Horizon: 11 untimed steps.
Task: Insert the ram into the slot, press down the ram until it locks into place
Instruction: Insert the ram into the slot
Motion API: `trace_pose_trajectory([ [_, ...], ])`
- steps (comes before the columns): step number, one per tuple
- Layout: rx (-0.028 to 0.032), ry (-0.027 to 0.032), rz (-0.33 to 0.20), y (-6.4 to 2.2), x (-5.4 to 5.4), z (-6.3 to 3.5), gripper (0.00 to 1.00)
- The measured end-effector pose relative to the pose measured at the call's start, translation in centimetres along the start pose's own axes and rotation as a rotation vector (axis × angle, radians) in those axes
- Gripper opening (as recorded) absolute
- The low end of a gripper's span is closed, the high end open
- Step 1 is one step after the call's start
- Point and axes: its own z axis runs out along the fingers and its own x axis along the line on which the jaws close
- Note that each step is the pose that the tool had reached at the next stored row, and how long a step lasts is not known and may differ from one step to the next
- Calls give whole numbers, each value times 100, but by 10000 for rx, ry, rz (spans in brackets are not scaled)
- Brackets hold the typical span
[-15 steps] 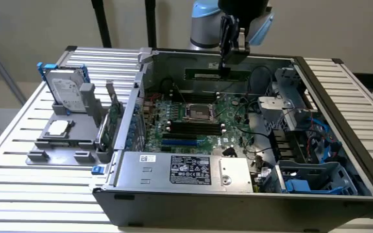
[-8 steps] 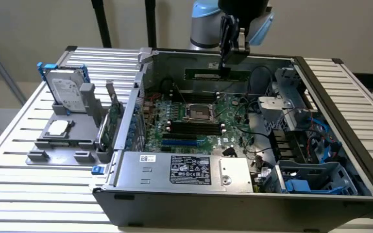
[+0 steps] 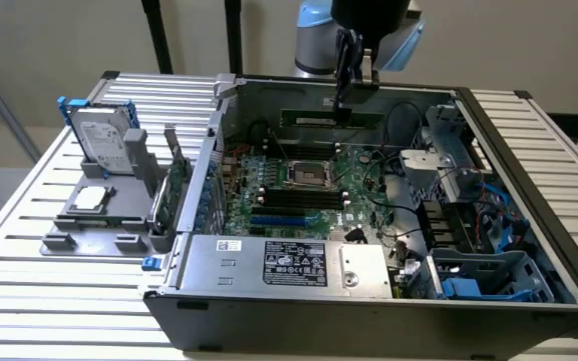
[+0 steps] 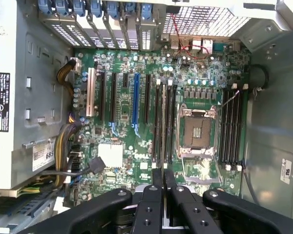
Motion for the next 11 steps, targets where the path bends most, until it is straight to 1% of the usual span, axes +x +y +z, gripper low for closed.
trace_pose_trajectory([
  [3, 1, -2, -1, 82, -2, 58, 13],
  [8, -1, 0, 0, 258, -12, 154, 13],
  [9, 1, -2, 0, 284, -15, 175, 13],
  [11, 0, 0, 0, 294, -26, 212, 13],
])
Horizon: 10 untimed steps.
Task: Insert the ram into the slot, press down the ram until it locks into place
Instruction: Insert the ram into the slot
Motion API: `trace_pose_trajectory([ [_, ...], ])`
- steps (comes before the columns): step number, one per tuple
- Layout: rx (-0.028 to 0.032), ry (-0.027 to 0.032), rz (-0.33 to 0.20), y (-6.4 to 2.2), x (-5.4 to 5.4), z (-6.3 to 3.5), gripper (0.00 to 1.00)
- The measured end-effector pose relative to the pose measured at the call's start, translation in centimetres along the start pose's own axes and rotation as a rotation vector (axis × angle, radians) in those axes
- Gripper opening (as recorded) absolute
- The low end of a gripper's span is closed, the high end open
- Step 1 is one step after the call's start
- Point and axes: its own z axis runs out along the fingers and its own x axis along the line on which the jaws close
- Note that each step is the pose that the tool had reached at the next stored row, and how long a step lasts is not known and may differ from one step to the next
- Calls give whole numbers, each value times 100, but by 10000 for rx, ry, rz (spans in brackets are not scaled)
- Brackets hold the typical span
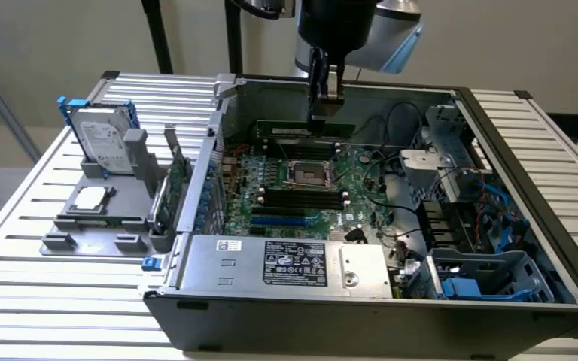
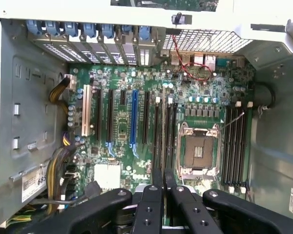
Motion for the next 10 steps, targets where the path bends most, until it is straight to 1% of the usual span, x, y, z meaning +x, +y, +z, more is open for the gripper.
trace_pose_trajectory([
  [6, 0, -1, -1, -10, -22, 109, 13],
  [10, 0, -1, 1, -57, -26, 179, 13],
])
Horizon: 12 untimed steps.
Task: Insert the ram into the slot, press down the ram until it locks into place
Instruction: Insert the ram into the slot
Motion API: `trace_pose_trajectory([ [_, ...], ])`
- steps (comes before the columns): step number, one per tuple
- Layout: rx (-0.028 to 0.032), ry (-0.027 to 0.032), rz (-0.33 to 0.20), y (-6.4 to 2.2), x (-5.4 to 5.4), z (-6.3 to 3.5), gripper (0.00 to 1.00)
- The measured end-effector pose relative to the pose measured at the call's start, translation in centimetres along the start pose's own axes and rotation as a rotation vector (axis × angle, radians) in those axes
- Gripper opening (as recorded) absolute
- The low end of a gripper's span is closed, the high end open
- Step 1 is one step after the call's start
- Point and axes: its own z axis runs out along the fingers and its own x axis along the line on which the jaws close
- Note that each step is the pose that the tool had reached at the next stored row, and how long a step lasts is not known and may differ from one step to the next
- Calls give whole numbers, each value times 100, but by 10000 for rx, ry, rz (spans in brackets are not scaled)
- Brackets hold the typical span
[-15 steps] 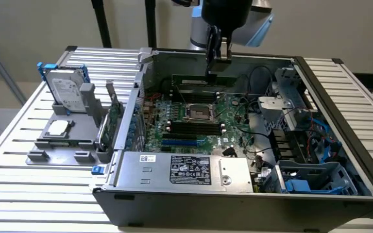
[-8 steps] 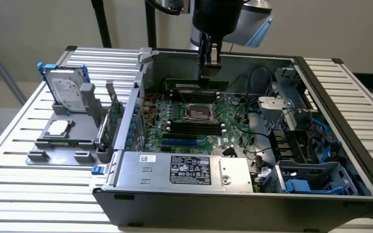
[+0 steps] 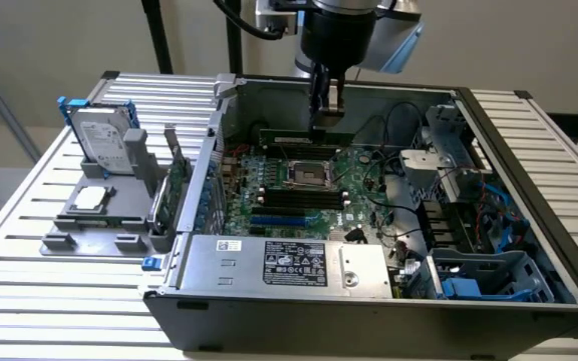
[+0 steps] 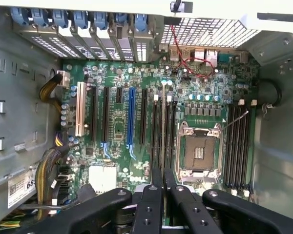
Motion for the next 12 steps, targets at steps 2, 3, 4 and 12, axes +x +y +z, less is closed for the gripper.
trace_pose_trajectory([
  [2, 0, -1, 14, -30, -2, 35, 13],
  [3, 0, -1, 29, -44, -4, 53, 13],
  [4, 1, -2, 49, -54, -6, 72, 13],
  [12, 2, -6, 181, -64, -38, 216, 13],
])
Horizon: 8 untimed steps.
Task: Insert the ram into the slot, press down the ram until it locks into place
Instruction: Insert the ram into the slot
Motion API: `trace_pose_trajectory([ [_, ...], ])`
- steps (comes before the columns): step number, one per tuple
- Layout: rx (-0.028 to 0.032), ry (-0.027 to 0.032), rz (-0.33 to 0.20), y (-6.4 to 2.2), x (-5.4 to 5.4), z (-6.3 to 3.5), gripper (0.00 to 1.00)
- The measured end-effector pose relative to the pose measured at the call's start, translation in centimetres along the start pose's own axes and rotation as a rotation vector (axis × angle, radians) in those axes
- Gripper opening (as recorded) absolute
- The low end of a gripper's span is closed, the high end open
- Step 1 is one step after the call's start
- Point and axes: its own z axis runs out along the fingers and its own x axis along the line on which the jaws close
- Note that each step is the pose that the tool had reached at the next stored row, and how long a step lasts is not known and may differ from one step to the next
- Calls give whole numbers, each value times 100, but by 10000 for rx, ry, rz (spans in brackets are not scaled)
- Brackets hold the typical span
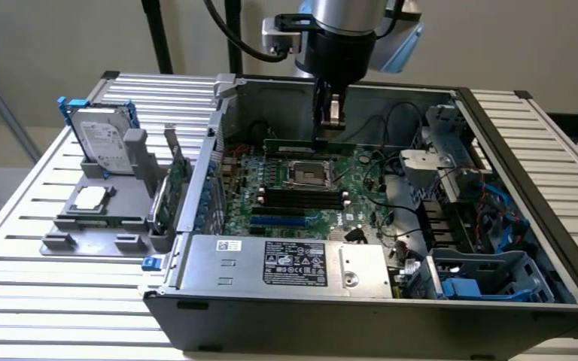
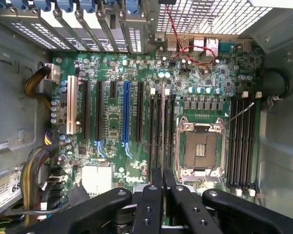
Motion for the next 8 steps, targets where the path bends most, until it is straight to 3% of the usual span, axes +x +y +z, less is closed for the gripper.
trace_pose_trajectory([
  [8, 1, -2, 19, -6, -22, 146, 13],
])
